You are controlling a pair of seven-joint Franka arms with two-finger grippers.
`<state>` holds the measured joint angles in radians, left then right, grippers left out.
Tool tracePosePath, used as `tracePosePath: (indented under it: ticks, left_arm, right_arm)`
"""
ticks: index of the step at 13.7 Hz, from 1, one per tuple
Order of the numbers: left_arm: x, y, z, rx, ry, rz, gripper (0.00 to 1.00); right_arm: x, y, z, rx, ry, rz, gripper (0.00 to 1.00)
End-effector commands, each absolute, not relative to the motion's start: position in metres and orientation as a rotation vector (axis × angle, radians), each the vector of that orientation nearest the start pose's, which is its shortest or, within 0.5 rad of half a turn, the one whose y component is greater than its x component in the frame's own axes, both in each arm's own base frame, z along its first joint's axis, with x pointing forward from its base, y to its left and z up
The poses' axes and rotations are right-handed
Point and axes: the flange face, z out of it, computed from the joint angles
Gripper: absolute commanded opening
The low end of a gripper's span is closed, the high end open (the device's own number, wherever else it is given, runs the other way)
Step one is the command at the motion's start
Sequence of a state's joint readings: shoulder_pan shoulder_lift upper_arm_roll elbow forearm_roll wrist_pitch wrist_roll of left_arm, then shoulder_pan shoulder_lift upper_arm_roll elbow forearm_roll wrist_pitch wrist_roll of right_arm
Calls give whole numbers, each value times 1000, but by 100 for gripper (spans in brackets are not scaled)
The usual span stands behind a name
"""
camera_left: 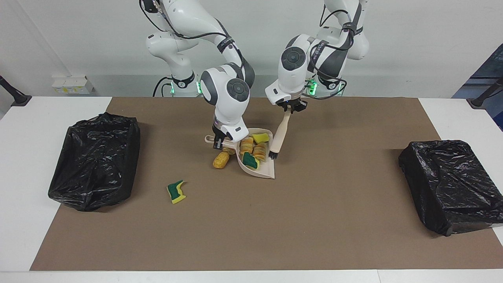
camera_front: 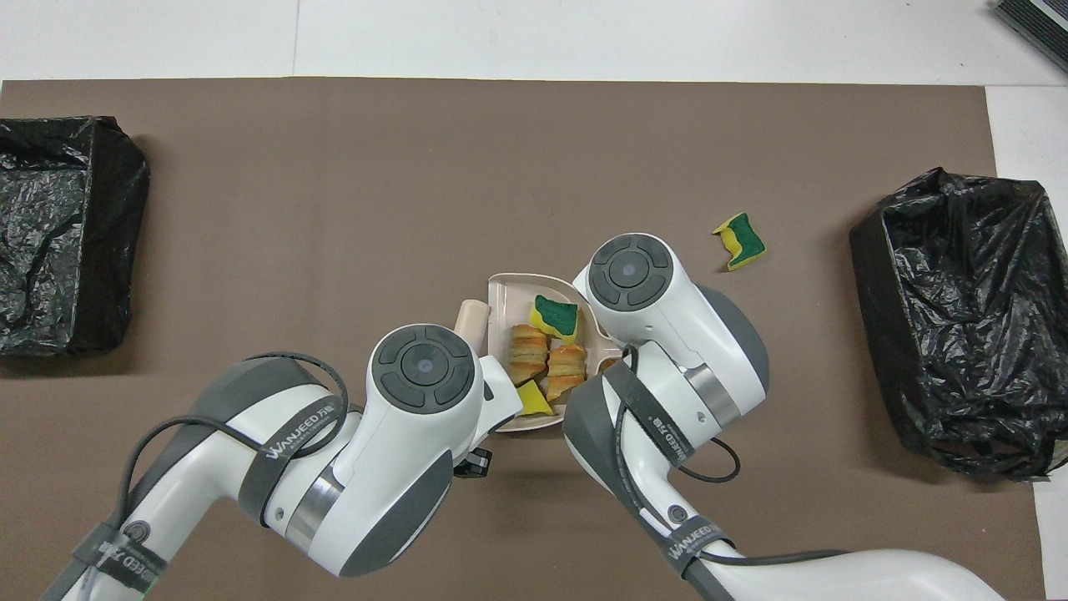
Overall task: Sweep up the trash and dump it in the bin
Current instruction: 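Sweep the remaining rolls into the dustpan with the left gripper, then carry the loaded dustpan to the nearer black bin and tip it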
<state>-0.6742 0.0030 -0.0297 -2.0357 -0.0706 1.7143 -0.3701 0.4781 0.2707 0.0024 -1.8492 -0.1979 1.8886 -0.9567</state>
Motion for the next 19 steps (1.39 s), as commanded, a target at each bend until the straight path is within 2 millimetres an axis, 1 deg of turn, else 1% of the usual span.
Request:
tracePosePath:
  ticks: [1, 2, 3, 5, 6, 7, 8, 9, 10, 11, 12, 14, 17, 18, 19]
  left_arm:
    - [355, -310, 413, -2943, 351, 519, 0]
    - [341, -301, 406, -2934, 343, 527, 0]
    - [323, -297, 399, -2930, 352, 521, 0]
    - [289, -287, 386, -2942, 293, 463, 0]
    - [272, -282, 380, -2954, 300, 438, 0]
    - [256, -282, 378, -2976, 305, 438, 0]
    - [249, -290, 377, -3021, 238, 467, 0]
    - [247, -298, 375, -3050, 139, 465, 0]
    - [235, -309, 371, -3053, 136, 452, 0]
    - [230, -313, 368, -3048, 143, 460, 0]
    - [228, -315, 367, -3060, 122, 494, 0]
    - [230, -316, 365, -3074, 118, 531, 0]
    - [232, -314, 364, -3096, 99, 580, 0]
    - [235, -314, 357, -3085, 95, 600, 0]
    - [236, -318, 347, -3074, 87, 608, 0]
  right_arm:
    - [543, 245, 377, -2262, -2220, 323, 0]
    - [547, 236, 382, -2234, -2225, 300, 0]
    - [551, 225, 391, -2213, -2240, 275, 0]
    - [555, 212, 399, -2163, -2238, 226, 0]
    - [557, 207, 402, -2148, -2236, 207, 0]
    - [560, 200, 408, -2142, -2243, 191, 0]
    - [564, 189, 415, -2136, -2250, 180, 0]
    - [571, 172, 424, -2137, -2249, 167, 0]
    - [577, 160, 432, -2127, -2259, 159, 0]
    - [581, 148, 438, -2115, -2249, 167, 0]
    - [588, 128, 450, -2123, -2229, 152, 0]
    - [598, 102, 474, -2150, -2208, 138, 0]
    - [609, 41, 501, -2223, -2148, 117, 0]
    - [611, 13, 507, -2259, -2124, 119, 0]
    - [611, -21, 506, -2276, -2101, 116, 0]
